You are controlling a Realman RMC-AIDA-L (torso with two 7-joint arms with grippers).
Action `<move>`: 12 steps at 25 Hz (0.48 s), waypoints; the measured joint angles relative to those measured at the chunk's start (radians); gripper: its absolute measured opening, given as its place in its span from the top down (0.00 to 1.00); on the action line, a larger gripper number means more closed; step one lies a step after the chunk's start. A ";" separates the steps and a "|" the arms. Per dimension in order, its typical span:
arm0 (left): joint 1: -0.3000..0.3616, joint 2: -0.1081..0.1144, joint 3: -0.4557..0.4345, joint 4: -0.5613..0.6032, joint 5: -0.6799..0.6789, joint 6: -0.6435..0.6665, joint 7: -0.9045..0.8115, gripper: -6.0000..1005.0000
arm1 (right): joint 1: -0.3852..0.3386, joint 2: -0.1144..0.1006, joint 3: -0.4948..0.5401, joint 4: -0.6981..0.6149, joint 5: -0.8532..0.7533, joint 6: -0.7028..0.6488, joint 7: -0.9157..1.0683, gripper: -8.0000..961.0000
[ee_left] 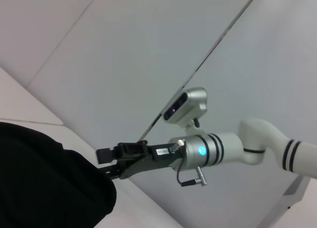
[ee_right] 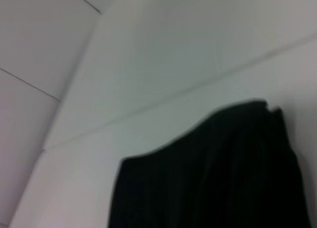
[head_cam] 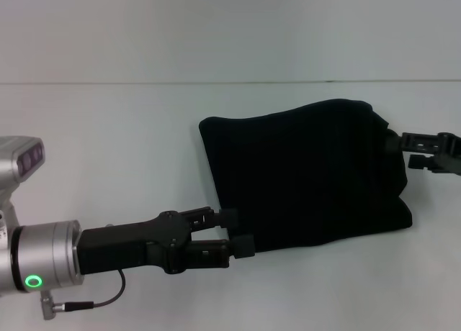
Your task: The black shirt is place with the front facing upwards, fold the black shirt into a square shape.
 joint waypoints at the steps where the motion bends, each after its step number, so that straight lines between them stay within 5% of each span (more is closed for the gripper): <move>1: 0.001 -0.001 0.003 -0.001 0.000 -0.001 0.005 0.08 | 0.007 0.005 0.000 0.003 -0.005 0.006 0.003 0.02; 12: 0.001 -0.003 0.006 -0.003 -0.003 -0.009 0.020 0.08 | 0.034 0.025 -0.076 0.004 -0.011 0.043 0.006 0.02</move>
